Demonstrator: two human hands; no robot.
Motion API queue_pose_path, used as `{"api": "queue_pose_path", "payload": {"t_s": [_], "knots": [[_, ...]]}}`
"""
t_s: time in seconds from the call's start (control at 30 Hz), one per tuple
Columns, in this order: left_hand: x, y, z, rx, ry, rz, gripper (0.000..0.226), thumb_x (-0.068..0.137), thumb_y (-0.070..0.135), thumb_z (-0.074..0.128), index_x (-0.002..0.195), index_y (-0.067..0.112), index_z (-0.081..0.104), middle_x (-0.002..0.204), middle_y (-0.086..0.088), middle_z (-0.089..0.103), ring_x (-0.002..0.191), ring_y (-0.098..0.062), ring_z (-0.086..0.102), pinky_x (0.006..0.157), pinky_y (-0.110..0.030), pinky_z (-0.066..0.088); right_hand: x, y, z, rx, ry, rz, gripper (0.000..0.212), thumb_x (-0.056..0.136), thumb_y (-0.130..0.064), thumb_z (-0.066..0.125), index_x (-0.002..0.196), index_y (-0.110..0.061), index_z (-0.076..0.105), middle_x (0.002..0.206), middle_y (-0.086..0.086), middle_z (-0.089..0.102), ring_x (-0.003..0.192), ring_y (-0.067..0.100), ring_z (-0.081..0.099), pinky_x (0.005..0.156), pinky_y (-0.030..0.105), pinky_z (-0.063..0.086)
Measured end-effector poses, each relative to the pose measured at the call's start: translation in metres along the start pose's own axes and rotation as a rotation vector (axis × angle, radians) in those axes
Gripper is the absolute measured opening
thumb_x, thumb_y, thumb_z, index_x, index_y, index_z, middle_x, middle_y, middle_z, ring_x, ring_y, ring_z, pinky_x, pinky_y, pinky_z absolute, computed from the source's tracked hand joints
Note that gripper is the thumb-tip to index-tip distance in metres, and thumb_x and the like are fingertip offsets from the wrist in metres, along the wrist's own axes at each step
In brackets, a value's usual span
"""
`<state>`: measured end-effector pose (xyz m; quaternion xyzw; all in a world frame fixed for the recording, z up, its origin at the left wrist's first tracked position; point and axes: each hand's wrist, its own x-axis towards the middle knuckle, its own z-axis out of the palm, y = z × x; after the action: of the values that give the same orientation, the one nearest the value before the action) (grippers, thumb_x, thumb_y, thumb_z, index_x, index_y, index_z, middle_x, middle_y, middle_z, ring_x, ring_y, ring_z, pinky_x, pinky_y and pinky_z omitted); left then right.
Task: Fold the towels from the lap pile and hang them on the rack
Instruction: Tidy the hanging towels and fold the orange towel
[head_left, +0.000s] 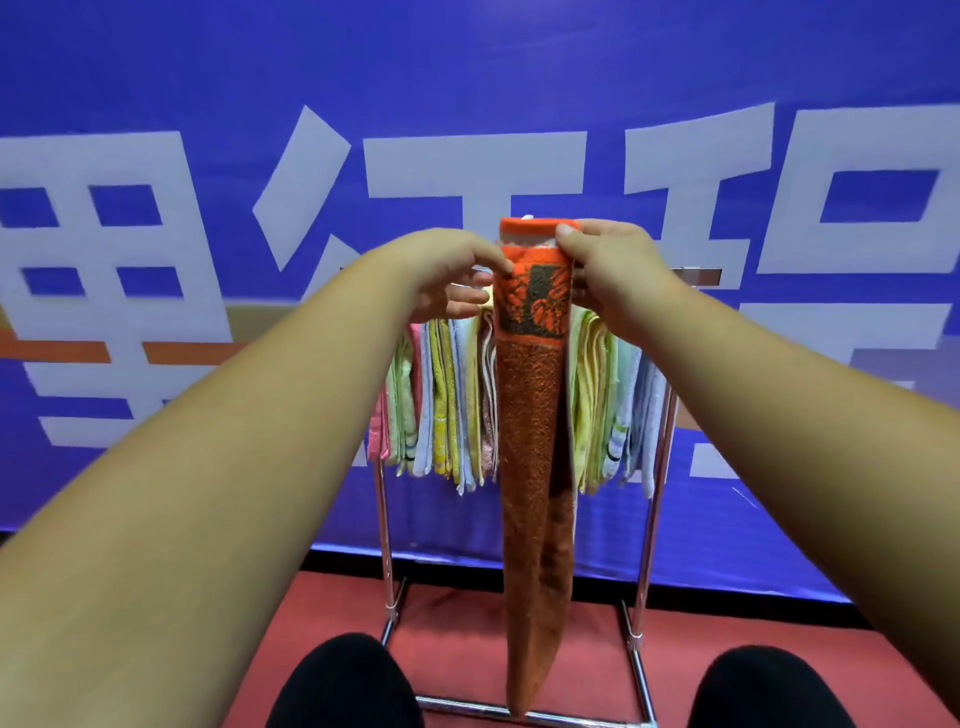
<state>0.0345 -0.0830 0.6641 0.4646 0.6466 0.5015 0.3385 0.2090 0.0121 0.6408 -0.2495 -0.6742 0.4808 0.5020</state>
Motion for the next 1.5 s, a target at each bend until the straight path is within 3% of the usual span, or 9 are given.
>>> {"api": "queue_pose_path", "payload": {"t_s": [0.17,0.37,0.7,0.83,0.93,1.03,1.17,1.3,1.5], "knots": [[0.005,-0.035,0.002,-0.033,-0.162,0.133,0.035,0.092,0.03,0.081,0.122,0.016,0.073,0.122,-0.001,0.079,0.117,-0.024,0.073,0.11,-0.043,0.053,0.001,-0.007,0.002,0.132,0.002,0.046,0.019,0.109,-0.021,0.057,0.108,-0.01,0.072,0.091,0.011,0.074,0.076,0.022,0.071,0.073,0.034,0.059],[0.006,-0.051,0.017,0.001,-0.221,0.162,0.05,0.091,0.031,0.082,0.136,0.015,0.067,0.126,-0.004,0.078,0.112,-0.015,0.074,0.097,-0.037,0.057,0.007,-0.012,0.007,0.263,0.037,0.111,0.023,0.108,-0.021,0.06,0.12,-0.003,0.068,0.1,0.015,0.079,0.088,0.026,0.078,0.093,0.049,0.064],[0.03,-0.053,0.043,-0.157,-0.219,0.213,0.039,0.098,0.031,0.076,0.132,0.012,0.068,0.119,-0.012,0.079,0.109,-0.03,0.076,0.101,-0.046,0.059,0.032,0.006,-0.003,0.342,0.123,0.16,0.032,0.107,-0.027,0.063,0.123,0.0,0.066,0.116,0.026,0.077,0.1,0.038,0.078,0.095,0.063,0.059],[0.037,-0.037,0.042,-0.133,-0.168,0.266,0.035,0.1,0.032,0.074,0.128,0.012,0.07,0.116,-0.012,0.08,0.106,-0.029,0.078,0.091,-0.042,0.064,0.033,0.014,-0.016,0.246,-0.086,0.183,0.06,0.104,-0.061,0.055,0.133,-0.01,0.069,0.118,0.01,0.08,0.102,0.024,0.079,0.086,0.037,0.064],[0.043,-0.02,0.038,-0.131,-0.113,0.311,0.034,0.098,0.031,0.076,0.126,0.011,0.071,0.11,-0.012,0.081,0.095,-0.026,0.078,0.082,-0.038,0.064,0.028,0.032,-0.022,0.149,-0.314,0.222,0.072,0.097,-0.074,0.052,0.14,-0.018,0.068,0.129,0.004,0.076,0.12,0.023,0.073,0.099,0.039,0.058],[0.051,-0.008,0.034,-0.118,-0.089,0.322,0.04,0.097,0.035,0.077,0.128,0.011,0.07,0.113,-0.012,0.08,0.1,-0.029,0.079,0.09,-0.043,0.063,0.02,0.064,-0.025,0.086,-0.464,0.249,0.062,0.098,-0.056,0.065,0.145,-0.016,0.063,0.139,0.009,0.071,0.136,0.032,0.062,0.116,0.048,0.047],[0.059,-0.003,0.033,-0.128,-0.086,0.314,0.041,0.096,0.037,0.077,0.128,0.011,0.07,0.113,-0.011,0.081,0.104,-0.03,0.079,0.09,-0.043,0.063,0.003,0.095,-0.019,0.077,-0.437,0.292,0.038,0.095,-0.017,0.077,0.129,-0.005,0.07,0.124,0.016,0.077,0.116,0.033,0.073,0.104,0.046,0.058],[0.071,-0.005,0.036,-0.176,-0.031,0.321,0.032,0.099,0.029,0.076,0.123,0.009,0.071,0.106,-0.011,0.082,0.094,-0.026,0.081,0.072,-0.032,0.064,0.002,0.112,-0.012,0.063,-0.365,0.285,0.043,0.091,-0.025,0.083,0.126,-0.002,0.072,0.119,0.017,0.078,0.116,0.037,0.074,0.109,0.054,0.054],[0.087,-0.024,0.039,-0.204,-0.028,0.226,0.051,0.096,0.05,0.074,0.123,0.006,0.074,0.112,-0.017,0.08,0.105,-0.034,0.077,0.101,-0.053,0.059,0.006,0.111,-0.002,0.219,-0.324,0.249,0.042,0.099,-0.025,0.074,0.131,0.001,0.068,0.124,0.02,0.076,0.117,0.037,0.073,0.109,0.052,0.054]]}}
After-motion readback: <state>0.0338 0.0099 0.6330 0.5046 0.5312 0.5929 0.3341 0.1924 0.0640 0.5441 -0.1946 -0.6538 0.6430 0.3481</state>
